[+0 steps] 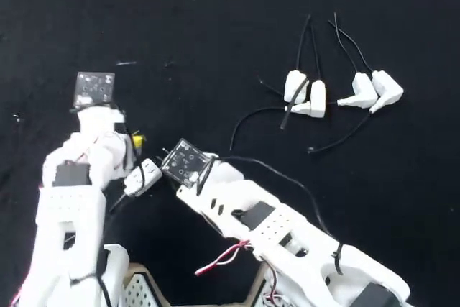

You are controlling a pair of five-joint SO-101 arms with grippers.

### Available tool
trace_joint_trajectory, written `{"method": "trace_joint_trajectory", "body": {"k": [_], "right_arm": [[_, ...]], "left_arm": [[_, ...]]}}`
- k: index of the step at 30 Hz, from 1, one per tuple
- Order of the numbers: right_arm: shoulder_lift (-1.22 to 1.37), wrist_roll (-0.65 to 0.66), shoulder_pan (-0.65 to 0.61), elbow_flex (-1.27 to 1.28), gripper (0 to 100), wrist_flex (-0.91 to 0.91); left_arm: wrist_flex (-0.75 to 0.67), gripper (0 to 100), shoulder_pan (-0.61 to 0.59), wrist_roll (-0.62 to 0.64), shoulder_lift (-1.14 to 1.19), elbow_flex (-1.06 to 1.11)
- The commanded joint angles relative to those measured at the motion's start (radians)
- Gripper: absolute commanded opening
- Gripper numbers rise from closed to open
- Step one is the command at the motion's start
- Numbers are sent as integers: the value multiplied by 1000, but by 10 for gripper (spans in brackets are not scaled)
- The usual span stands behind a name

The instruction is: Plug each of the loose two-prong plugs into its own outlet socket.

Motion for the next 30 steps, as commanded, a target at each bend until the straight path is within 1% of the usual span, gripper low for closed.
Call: {"method": "trace_joint_trajectory", "body": {"k": [1,5,11,15,17,21,26,30], "right_arm": [[-33,-2,32,-5,10,-31],[-31,-2,32,1,10,-31],[-31,-3,29,1,10,-31],[-31,-3,28,-2,10,-31],[-35,-3,28,-2,10,-31],[-39,-5,29,-1,10,-31],[-41,-123,26,-16,10,-31],[-41,-150,26,-24,10,-31]], "left_arm": [[-11,231,122,35,-173,44],[-8,231,148,58,-287,61],[64,231,154,87,-379,73],[72,231,246,83,-410,157],[68,231,272,81,-427,179],[66,231,232,81,-457,194],[32,231,199,69,-480,266],[20,231,173,48,-493,285]]}}
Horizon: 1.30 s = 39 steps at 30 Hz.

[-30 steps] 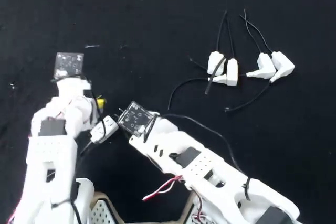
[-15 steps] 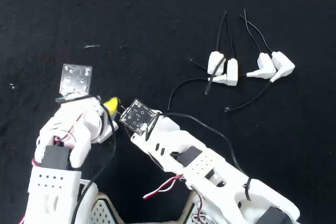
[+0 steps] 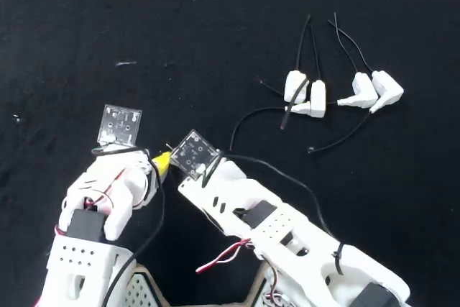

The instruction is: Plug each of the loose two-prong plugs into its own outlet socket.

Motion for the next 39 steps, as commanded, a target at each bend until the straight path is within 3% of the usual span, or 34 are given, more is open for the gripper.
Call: {"method": "trace_joint_trajectory", "body": {"k": [1,13,24,33,39], "right_arm": [[-41,-21,17,-28,10,-28],[-41,-17,17,-30,10,-25],[-239,-20,15,-54,10,207],[-369,-17,17,-25,10,298],[-320,-15,18,-25,10,310]], "left_arm": [[-15,231,-28,-17,-17,-2],[-14,231,-28,-17,-20,-1],[-20,231,-28,-18,-20,19],[-15,231,-30,-18,-20,8],[-12,231,-162,-6,-20,-110]]}}
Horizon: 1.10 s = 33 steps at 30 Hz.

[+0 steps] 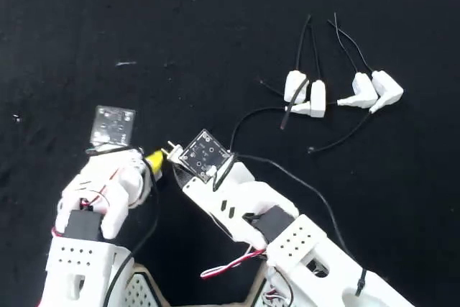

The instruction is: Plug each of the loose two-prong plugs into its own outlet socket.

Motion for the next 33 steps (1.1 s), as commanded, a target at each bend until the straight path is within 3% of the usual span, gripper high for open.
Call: {"method": "trace_joint_trajectory", "body": {"k": [1,3,11,18,33], "right_arm": [[27,-3,14,-28,10,0],[58,-2,12,-36,10,-2],[128,-8,-63,-67,10,-14],[45,-9,-63,-61,10,-6],[-12,-9,-117,-47,10,26]], "left_arm": [[-8,231,-113,23,-9,-136],[-8,231,-125,66,-9,-156],[-20,231,68,74,-8,-79],[-132,231,-22,21,-8,45],[-135,231,28,21,-6,56]]}}
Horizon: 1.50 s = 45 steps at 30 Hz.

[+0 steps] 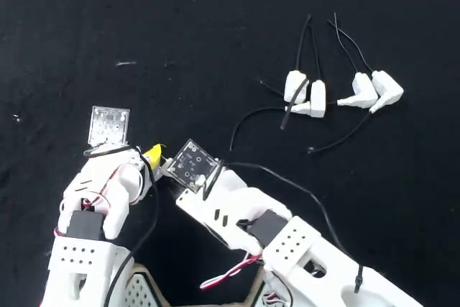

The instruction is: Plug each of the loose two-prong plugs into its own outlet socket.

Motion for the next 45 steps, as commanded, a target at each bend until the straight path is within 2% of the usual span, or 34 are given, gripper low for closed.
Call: {"method": "trace_joint_trajectory", "body": {"k": [1,45], "right_arm": [[-36,-8,-28,-45,10,3],[-38,-8,-26,-88,10,-18]], "left_arm": [[-21,231,16,-11,-5,-2],[-21,231,48,-12,-2,47]]}}
